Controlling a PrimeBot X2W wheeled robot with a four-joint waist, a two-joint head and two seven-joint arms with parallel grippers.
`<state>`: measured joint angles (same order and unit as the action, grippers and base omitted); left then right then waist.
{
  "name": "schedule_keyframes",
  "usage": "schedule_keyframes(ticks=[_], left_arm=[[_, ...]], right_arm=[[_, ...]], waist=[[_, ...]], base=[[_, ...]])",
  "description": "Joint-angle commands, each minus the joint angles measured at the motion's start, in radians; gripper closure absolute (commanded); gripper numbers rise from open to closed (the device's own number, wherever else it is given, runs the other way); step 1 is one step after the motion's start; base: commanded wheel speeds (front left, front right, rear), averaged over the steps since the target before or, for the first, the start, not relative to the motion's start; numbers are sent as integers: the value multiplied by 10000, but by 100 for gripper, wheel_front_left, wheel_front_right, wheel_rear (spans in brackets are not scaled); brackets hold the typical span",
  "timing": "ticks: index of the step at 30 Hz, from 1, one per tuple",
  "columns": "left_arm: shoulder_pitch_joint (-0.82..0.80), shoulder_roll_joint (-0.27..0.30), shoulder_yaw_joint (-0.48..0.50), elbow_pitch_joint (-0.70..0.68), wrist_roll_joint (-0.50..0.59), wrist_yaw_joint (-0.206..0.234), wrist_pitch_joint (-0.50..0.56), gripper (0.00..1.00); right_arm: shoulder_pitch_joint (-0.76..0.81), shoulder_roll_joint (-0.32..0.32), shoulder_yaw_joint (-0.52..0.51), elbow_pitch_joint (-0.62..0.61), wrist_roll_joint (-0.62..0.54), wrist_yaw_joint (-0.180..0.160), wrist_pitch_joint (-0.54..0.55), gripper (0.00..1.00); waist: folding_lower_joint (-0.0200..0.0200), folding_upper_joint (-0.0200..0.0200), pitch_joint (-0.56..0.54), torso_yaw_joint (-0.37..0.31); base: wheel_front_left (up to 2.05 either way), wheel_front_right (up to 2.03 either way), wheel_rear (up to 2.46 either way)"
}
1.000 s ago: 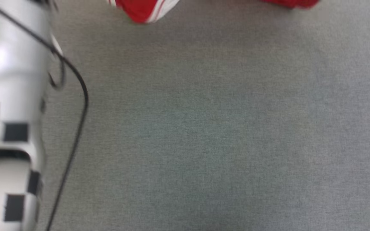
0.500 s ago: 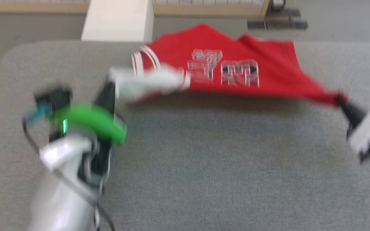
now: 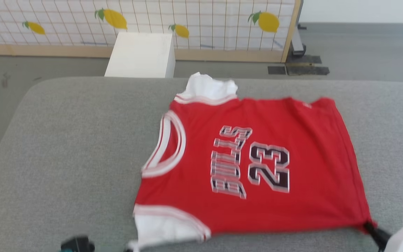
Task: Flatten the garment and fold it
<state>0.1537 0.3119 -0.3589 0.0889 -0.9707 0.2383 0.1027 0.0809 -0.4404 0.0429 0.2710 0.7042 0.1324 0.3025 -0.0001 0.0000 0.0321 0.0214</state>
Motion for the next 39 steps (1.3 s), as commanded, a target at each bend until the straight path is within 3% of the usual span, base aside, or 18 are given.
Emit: schedule_keyframes(ticks=[1,3,10,16,29,39], left_arm=[[335,237,-41,2,47,247,198,100],[951,427,-71,-365,-58,595,529,100],[621,392,387,-1479,-60,422,-105,100],[-1512,472,40,-2161,650,355,208,100],[-5553,-163,-368,274,1561,-116,59,100],[-6865,-778,-672,2294,1820,-447,-385,100]], right_arm=[[291,37,-100,-122,-107,-17,238,100],[1227,178,-386,-645,-315,-17,1386,100],[987,338,-760,-1517,-709,-17,1817,100],[-192,361,-1019,-1974,-1178,-17,2571,100],[-2769,152,-614,-1664,-1959,-17,4106,100],[-3938,-68,337,-684,-2211,-17,4563,100]], waist=[[1,0,-128,-24],[1,0,-272,-25],[1,0,-325,-202],[1,0,57,-211],[1,0,2286,-401],[1,0,3279,-470]], base=[[0,0,0],[0,0,0],[0,0,0],[0,0,0],[0,0,0],[0,0,0]])
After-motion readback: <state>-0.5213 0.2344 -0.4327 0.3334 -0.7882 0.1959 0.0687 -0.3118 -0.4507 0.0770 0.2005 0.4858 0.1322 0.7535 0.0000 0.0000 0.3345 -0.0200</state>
